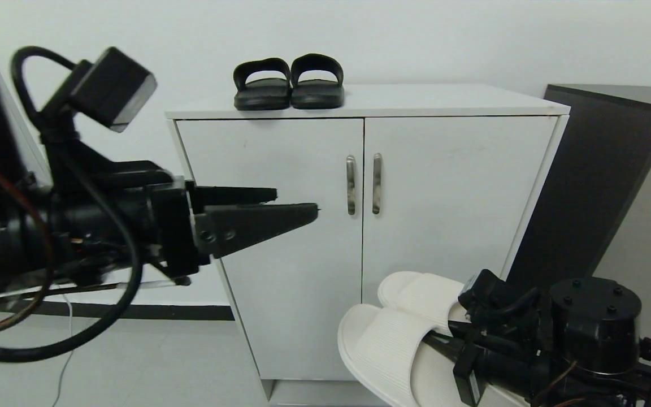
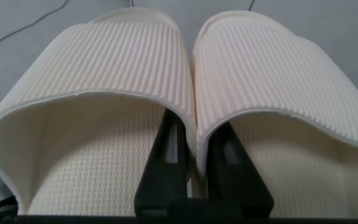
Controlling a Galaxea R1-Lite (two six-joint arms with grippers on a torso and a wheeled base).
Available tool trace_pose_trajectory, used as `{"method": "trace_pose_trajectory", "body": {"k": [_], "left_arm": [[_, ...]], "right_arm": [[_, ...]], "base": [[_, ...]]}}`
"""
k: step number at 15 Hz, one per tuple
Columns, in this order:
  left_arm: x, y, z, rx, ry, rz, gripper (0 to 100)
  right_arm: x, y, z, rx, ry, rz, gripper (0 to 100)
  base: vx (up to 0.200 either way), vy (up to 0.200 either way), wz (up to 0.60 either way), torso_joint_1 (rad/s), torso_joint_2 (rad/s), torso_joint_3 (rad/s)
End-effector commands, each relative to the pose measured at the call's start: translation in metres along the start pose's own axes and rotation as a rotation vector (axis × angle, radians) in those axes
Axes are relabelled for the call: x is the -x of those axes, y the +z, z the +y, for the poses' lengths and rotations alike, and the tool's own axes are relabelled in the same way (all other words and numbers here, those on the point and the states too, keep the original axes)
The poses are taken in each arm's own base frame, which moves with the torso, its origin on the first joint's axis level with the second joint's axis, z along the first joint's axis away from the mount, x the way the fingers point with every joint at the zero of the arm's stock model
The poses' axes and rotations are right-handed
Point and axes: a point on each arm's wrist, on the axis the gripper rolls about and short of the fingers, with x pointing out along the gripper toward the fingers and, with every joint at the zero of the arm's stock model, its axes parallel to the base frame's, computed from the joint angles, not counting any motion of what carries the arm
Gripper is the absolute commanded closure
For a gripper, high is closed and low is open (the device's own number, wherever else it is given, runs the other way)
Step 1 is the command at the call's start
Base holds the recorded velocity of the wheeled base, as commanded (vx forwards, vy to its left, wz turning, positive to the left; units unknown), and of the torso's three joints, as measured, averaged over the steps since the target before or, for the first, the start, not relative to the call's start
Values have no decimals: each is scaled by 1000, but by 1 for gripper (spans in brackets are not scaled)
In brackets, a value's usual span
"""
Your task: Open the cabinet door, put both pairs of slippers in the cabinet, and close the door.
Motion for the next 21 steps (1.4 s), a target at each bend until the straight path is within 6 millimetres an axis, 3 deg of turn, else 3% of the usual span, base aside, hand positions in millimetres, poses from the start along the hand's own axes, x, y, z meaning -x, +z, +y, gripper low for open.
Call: {"method": "trace_pose_trajectory", "body": {"k": [1, 5, 8, 12, 21], "left_arm": [[-54, -6, 15, 53, -41, 24, 0], [-102, 0, 26, 91, -87, 15, 0], [-123, -2, 35, 113, -147, 40, 0], [-156, -4, 52, 190, -93, 24, 0], [-164, -4, 67, 188, 92, -32, 0]], "right_arm": [[0, 0, 0, 0, 1, 1, 100], [0, 0, 0, -1, -1, 1, 100], [2, -4, 1, -1, 3, 16, 100], [3, -4, 1, 0, 4, 15, 100], [4, -6, 1, 2, 8, 22, 100]], "base": [[0, 0, 0, 0, 0, 0], [0, 0, 0, 0, 0, 0], [0, 0, 0, 0, 0, 0], [0, 0, 0, 0, 0, 0], [0, 0, 0, 0, 0, 0]]}}
